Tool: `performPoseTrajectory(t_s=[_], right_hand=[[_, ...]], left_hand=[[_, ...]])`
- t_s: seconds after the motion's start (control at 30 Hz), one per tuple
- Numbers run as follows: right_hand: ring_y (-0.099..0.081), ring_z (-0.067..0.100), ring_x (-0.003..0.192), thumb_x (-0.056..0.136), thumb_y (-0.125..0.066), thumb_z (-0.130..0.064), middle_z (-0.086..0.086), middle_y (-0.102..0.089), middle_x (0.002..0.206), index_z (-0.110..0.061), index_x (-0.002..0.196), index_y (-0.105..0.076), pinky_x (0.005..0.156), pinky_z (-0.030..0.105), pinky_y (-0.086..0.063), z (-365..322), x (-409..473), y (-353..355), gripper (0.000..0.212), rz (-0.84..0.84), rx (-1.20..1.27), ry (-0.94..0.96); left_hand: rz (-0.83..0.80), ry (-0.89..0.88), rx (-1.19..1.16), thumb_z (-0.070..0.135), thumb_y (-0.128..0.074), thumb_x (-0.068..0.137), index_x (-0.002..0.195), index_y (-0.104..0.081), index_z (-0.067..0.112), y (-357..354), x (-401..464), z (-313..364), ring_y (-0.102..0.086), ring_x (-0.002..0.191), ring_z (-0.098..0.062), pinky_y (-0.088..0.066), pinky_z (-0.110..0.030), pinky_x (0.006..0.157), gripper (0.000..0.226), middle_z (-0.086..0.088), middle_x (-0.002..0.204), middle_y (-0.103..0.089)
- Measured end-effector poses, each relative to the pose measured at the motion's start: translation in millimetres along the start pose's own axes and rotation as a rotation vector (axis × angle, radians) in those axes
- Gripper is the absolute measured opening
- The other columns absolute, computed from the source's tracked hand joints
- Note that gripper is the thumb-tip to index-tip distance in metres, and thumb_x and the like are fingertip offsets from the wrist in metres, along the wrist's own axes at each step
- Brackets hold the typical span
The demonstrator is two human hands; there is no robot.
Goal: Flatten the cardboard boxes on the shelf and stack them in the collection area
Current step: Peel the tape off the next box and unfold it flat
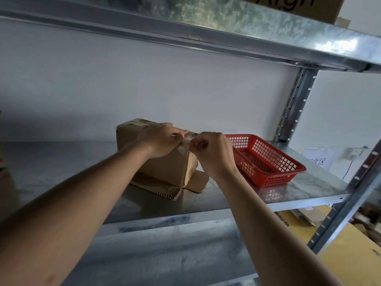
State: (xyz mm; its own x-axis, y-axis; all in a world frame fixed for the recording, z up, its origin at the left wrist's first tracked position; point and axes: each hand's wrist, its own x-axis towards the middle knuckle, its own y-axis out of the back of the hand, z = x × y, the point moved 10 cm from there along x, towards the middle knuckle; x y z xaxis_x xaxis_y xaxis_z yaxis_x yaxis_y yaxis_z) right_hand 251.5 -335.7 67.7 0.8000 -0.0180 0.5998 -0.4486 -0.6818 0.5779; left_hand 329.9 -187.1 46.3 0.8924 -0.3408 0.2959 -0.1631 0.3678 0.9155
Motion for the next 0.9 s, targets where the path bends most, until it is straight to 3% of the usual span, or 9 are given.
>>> performPoseTrajectory(t_s=[0.1,0.17,0.3,0.37,0.47,0.53,0.7,0.83,0.9], right_hand=[[-0.069,0.016,0.08,0.09,-0.078,-0.021,-0.002,-0.078,0.087,-0.018,0.093,-0.083,0.073,0.036,-0.056,-7.7,0.8,0.4,0.006,-0.005,-0.022,0.053],[-0.069,0.014,0.081,0.091,-0.075,-0.016,-0.003,-0.077,0.089,-0.022,0.093,-0.082,0.073,0.034,-0.056,-16.0,-2.4,0.2,0.01,-0.007,-0.034,0.11],[-0.058,-0.001,0.065,0.094,-0.071,-0.016,-0.02,-0.065,0.068,-0.022,0.09,-0.082,0.061,0.008,-0.041,-12.1,-4.2,-1.1,0.012,0.001,0.007,0.099],[-0.06,0.002,0.063,0.096,-0.071,-0.021,-0.017,-0.062,0.06,-0.022,0.087,-0.079,0.057,0.014,-0.039,-3.0,-3.6,-2.8,0.012,0.008,0.032,0.035],[-0.07,0.015,0.066,0.098,-0.069,-0.018,-0.003,-0.073,0.069,-0.023,0.107,-0.074,0.063,0.028,-0.055,1.1,-6.1,-2.5,0.011,0.022,0.104,0.007],[-0.07,0.015,0.065,0.1,-0.067,-0.017,-0.004,-0.073,0.07,-0.024,0.106,-0.072,0.066,0.034,-0.058,-2.1,-7.7,-4.6,0.011,0.007,0.084,0.047],[-0.067,0.004,0.065,0.09,-0.08,-0.034,-0.019,-0.065,0.068,-0.024,0.096,-0.076,0.062,0.02,-0.05,-10.0,-8.0,-6.8,0.012,-0.025,0.031,0.105],[-0.061,0.001,0.062,0.09,-0.075,-0.016,-0.02,-0.061,0.069,-0.022,0.09,-0.078,0.06,0.022,-0.047,-19.5,-8.8,-8.0,0.007,-0.01,-0.05,0.188],[-0.062,0.005,0.067,0.091,-0.069,-0.015,-0.014,-0.07,0.079,-0.023,0.088,-0.078,0.061,0.024,-0.047,-26.2,-12.5,-10.5,0.012,-0.001,-0.069,0.249]], left_hand=[[0.003,-0.013,-0.003,0.05,-0.022,0.109,0.145,-0.051,0.052,0.5,-0.2,-0.4,-0.045,0.14,-0.022,-0.037,-0.044,0.104,0.047,0.002,0.151,-0.051],[0.007,-0.02,-0.015,0.049,-0.023,0.108,0.145,-0.052,0.051,1.4,-0.7,-0.1,-0.046,0.139,-0.022,-0.038,-0.045,0.107,0.047,0.002,0.15,-0.052],[0.01,-0.016,-0.015,0.049,-0.024,0.109,0.144,-0.052,0.052,1.7,-0.4,-0.5,-0.046,0.14,-0.022,-0.038,-0.044,0.107,0.046,0.003,0.15,-0.052],[-0.002,-0.008,-0.019,0.051,-0.023,0.108,0.146,-0.051,0.053,-0.3,-0.3,-2.0,-0.044,0.141,-0.021,-0.039,-0.045,0.107,0.046,0.003,0.153,-0.05],[-0.006,0.005,0.0,0.052,-0.022,0.108,0.147,-0.048,0.053,-1.7,0.2,-3.4,-0.042,0.143,-0.023,-0.036,-0.045,0.104,0.047,0.002,0.157,-0.046],[-0.003,0.01,0.007,0.051,-0.022,0.108,0.147,-0.048,0.053,-1.5,0.2,-3.9,-0.041,0.144,-0.025,-0.035,-0.045,0.104,0.047,0.001,0.159,-0.044],[-0.002,0.014,-0.01,0.052,-0.022,0.107,0.144,-0.051,0.054,-2.2,1.6,-5.4,-0.041,0.143,-0.026,-0.032,-0.043,0.096,0.047,0.0,0.156,-0.047],[-0.002,0.01,-0.025,0.051,-0.024,0.107,0.143,-0.053,0.053,-2.6,1.6,-5.4,-0.043,0.14,-0.023,-0.03,-0.038,0.091,0.046,0.001,0.152,-0.05],[0.003,0.001,-0.029,0.052,-0.025,0.107,0.143,-0.053,0.053,-1.3,1.1,-5.7,-0.044,0.14,-0.023,-0.031,-0.039,0.092,0.045,0.001,0.149,-0.052]])
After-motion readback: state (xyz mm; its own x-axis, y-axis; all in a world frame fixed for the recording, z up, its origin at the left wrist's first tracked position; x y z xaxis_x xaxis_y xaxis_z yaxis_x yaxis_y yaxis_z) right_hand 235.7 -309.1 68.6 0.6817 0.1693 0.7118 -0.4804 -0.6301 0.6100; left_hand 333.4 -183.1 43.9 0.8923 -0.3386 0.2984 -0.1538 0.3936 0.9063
